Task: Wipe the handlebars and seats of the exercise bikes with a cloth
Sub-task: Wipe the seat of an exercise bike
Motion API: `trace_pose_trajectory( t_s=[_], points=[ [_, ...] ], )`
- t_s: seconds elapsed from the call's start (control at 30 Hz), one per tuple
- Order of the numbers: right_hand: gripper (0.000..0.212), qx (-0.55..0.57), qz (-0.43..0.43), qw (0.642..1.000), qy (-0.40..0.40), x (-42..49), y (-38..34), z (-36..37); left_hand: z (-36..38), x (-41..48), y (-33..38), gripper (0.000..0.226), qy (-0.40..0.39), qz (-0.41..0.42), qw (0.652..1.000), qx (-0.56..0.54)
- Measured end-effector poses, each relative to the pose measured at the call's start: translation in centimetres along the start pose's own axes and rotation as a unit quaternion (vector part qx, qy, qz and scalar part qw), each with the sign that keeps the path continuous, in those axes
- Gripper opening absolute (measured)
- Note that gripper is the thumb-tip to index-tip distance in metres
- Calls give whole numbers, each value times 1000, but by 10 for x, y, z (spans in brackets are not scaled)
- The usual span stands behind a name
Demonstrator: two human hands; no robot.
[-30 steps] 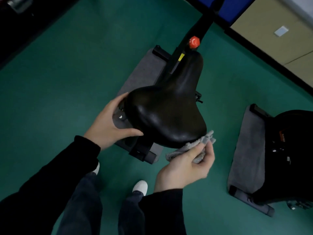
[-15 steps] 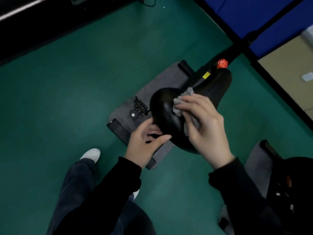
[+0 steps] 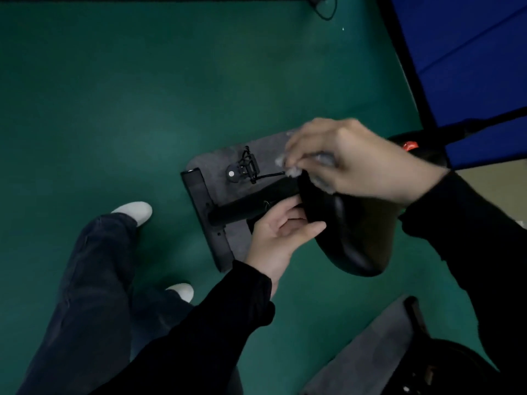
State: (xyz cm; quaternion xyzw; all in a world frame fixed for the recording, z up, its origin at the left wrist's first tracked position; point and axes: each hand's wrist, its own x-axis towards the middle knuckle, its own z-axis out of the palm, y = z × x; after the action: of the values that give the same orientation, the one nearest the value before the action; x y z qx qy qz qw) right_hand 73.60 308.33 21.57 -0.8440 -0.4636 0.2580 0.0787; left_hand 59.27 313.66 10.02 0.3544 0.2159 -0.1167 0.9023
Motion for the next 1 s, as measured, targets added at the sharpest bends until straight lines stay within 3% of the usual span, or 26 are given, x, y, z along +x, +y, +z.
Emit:
trace_pose_trajectory(
  t_s=[0.1,0.23,0.33,0.47,0.57,0.67,0.87,1.0],
  points=[
    [13,32,34,998,-30,10,3,-6,-1,1,-1,41,1,5,1000,-10],
    [15,-15,-38,994,-98,-2,-11,0,-1,2,-2,40,-6,4,1000,-22],
    [15,-6,-27,995,-96,4,-5,-3,-1,5,3,41,-16,8,1000,-11],
    [14,29,75,997,-16,23,18,-6,-3,7,11,43,-35,22,998,40],
    [14,94,206,974,32,24,42,-6,-6,8,17,43,-42,32,995,91],
    [16,122,276,950,74,6,57,-4,-8,9,24,43,-54,26,989,134],
    [16,26,288,925,246,-48,36,24,-11,17,36,39,-69,8,976,205],
    [14,-14,291,888,356,-75,10,54,-13,22,44,33,-86,-12,963,253]
  ],
)
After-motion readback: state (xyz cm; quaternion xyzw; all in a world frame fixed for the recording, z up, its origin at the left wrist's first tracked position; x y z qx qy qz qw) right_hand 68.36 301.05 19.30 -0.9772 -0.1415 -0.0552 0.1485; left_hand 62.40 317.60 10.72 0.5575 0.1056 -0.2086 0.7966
